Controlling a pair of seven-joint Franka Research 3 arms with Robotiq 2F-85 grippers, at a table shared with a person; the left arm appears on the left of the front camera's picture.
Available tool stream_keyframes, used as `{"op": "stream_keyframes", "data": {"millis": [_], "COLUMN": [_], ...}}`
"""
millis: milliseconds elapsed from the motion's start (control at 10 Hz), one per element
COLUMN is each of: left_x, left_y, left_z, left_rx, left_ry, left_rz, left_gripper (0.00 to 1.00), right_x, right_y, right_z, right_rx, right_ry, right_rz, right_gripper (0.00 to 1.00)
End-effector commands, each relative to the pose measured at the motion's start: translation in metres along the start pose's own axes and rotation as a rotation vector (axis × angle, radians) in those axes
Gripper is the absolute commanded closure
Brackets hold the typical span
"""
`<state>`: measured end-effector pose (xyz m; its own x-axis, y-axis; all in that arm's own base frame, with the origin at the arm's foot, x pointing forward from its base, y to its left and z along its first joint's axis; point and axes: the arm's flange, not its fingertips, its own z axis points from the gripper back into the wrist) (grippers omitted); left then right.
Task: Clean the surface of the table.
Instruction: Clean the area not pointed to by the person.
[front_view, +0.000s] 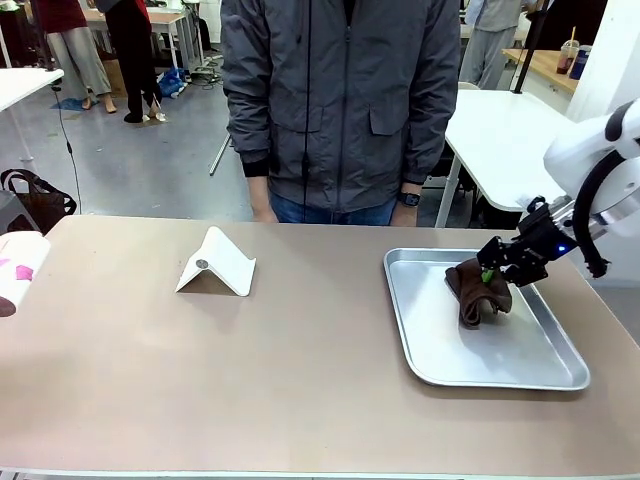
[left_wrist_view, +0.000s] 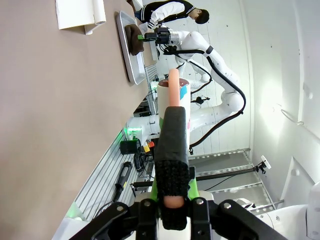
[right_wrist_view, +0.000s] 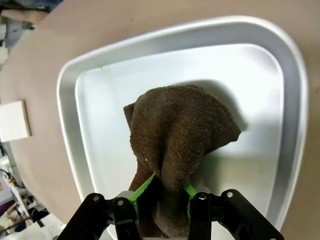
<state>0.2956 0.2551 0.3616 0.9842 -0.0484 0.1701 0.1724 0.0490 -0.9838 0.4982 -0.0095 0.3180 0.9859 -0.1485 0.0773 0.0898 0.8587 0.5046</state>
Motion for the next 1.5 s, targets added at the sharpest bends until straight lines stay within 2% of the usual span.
{"op": "stream_keyframes", "data": {"millis": [0, 200, 400, 600, 1000, 1200, 1400], "left_x": [0.001, 0.001, 0.001, 0.001, 0.001, 0.001, 0.001], "left_y": [-0.008, -0.008, -0.008, -0.008, -0.008, -0.008, -0.008], "left_z": [0.002, 0.002, 0.002, 0.002, 0.002, 0.002, 0.002], "left_rx": [-0.013, -0.013, -0.013, -0.013, -0.013, -0.013, -0.013], "left_ry": [-0.012, -0.012, -0.012, -0.012, -0.012, -0.012, -0.012], "left_rz": [0.004, 0.004, 0.004, 0.004, 0.004, 0.004, 0.004], "left_gripper": [0.78, 0.78, 0.78, 0.78, 0.78, 0.78, 0.78], "right_x": [-0.005, -0.005, -0.004, -0.005, -0.019, -0.035, -0.056], "right_y": [-0.003, -0.013, -0.022, -0.026, -0.024, -0.026, -0.037], "right_z": [0.012, 0.034, 0.057, 0.072, 0.101, 0.126, 0.154], "right_rx": [0.035, 0.147, 0.407, 0.583, 0.873, 0.916, 0.894], "right_ry": [-0.040, -0.058, -0.046, -0.028, 0.097, 0.127, 0.122], "right_rz": [-0.045, -0.066, -0.056, -0.048, -0.003, -0.016, 0.009], "right_gripper": [0.83, 0.83, 0.83, 0.83, 0.83, 0.83, 0.83]}}
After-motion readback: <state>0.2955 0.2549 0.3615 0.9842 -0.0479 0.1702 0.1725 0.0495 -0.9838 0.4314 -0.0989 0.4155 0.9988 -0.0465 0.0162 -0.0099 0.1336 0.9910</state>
